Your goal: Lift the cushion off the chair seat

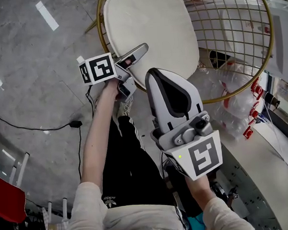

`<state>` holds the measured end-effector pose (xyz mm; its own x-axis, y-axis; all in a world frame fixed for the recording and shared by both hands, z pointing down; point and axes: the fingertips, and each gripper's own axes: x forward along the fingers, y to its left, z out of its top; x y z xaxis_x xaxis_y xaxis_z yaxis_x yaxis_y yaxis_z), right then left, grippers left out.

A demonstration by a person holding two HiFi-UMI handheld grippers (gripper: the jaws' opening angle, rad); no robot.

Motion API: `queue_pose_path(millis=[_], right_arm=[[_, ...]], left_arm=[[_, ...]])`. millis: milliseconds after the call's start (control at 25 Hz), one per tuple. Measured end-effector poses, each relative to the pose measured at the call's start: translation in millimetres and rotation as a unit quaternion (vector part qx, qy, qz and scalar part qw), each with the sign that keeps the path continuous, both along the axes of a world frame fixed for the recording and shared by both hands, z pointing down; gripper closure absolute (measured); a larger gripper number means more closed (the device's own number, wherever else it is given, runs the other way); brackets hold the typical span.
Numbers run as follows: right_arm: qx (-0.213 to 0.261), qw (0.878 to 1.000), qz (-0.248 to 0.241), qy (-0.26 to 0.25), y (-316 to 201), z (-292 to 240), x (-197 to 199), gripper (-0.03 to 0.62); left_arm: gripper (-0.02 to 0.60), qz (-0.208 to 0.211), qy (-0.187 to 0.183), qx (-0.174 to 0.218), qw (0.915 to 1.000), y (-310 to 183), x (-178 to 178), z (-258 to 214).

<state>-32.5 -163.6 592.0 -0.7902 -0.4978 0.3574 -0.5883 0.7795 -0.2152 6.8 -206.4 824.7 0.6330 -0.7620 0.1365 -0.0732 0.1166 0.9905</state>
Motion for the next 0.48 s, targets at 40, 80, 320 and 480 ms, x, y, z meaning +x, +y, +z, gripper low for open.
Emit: queue_pose_path(millis=[40,80,320,480], right_arm=[[-0.002,1.0,0.0,0.0,-1,2,-1,0.577],[-0.004,1.0,0.0,-0.001,-1,4,-2,0.577],[-0.011,1.0,-0.007,-0.002,1,9,-11,0.577],[-0.013,1.0,-0.004,-0.003,-1,9,-10,0.577]], left_arm=[[0.359,0.003,0.001,-0.001,1.0,-1,1,2],[0.359,0.005,0.002,-0.002,1.0,-2,1,3],[0.511,0.008,-0.021,-0.027,0.9994,1,-1,17],[0.52,0.007,-0.02,-0.026,0.9994,0,-1,14]])
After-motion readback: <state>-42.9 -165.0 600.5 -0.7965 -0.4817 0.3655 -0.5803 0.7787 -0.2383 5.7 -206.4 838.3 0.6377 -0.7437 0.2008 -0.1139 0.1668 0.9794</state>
